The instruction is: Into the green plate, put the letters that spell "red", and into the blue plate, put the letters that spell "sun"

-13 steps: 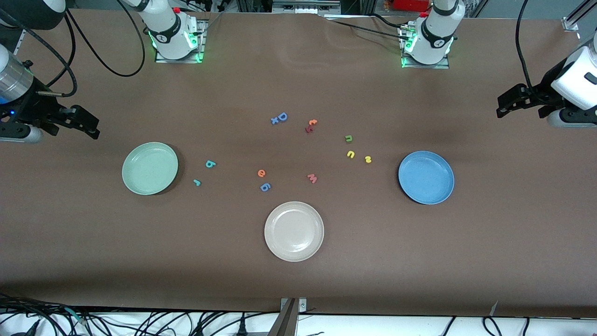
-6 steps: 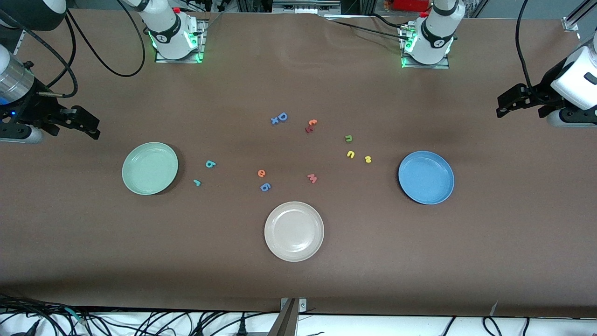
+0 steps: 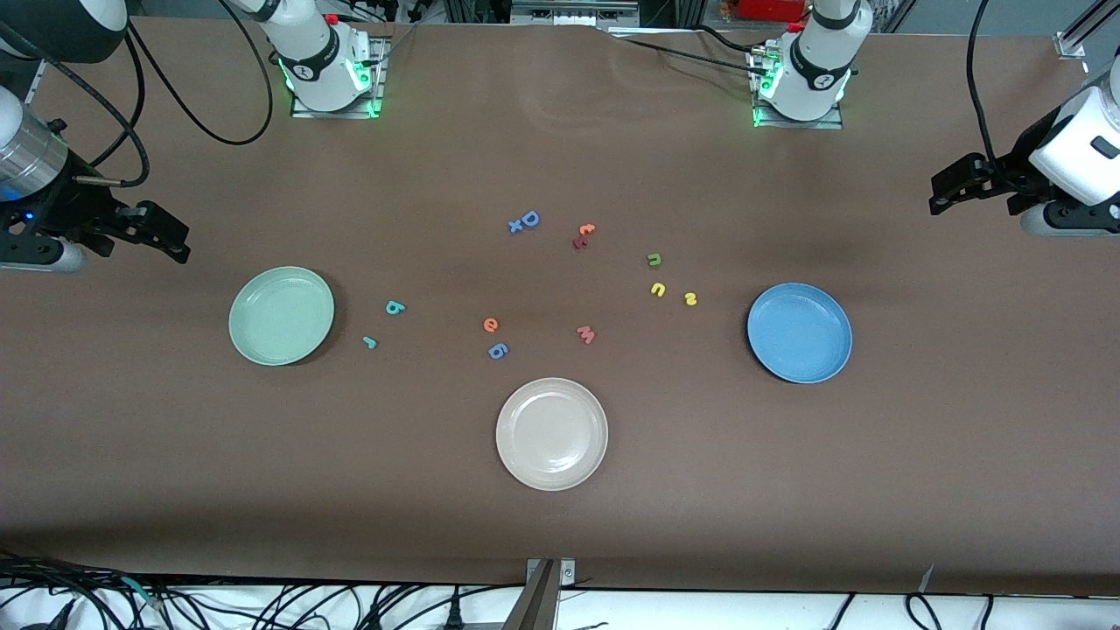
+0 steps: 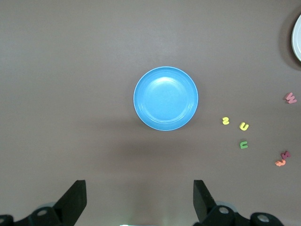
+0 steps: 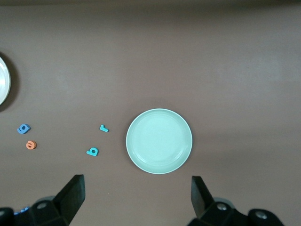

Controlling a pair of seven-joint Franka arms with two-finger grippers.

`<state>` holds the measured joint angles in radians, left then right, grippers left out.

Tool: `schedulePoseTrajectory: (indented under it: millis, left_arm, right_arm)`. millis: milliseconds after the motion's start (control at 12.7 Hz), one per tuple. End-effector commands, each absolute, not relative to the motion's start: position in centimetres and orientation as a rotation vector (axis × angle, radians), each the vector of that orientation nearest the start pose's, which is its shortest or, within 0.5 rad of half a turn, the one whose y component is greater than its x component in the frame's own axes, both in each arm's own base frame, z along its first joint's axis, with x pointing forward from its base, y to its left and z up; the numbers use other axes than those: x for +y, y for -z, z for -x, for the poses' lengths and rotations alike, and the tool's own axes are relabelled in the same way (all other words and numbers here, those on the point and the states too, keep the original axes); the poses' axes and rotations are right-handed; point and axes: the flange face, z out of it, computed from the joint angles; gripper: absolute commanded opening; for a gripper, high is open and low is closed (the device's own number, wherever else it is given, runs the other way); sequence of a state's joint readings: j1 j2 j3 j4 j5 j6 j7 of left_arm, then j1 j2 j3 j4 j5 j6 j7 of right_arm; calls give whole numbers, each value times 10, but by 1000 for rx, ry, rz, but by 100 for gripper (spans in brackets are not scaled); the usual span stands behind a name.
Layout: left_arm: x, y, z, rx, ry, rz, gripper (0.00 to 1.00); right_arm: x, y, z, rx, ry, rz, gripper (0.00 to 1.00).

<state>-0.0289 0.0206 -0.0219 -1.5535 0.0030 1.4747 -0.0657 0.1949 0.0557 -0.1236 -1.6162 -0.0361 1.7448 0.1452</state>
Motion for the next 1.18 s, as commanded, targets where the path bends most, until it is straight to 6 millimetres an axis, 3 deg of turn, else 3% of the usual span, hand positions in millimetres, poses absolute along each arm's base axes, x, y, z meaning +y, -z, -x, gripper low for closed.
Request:
schedulePoseTrajectory:
  millis: [0, 711, 1105]
  left_arm:
    - [-28, -616, -546, 19, -158, 3110, 100]
    - [-27, -614, -547, 13, -163, 3113, 100]
    - [-36, -595, -556, 22, -225, 3137, 100]
  right_arm:
    - [39, -588, -581, 124, 118, 3165, 100]
    - [40, -581, -581, 155, 81, 3169, 100]
    - [46, -574, -583, 120, 50, 3175, 99]
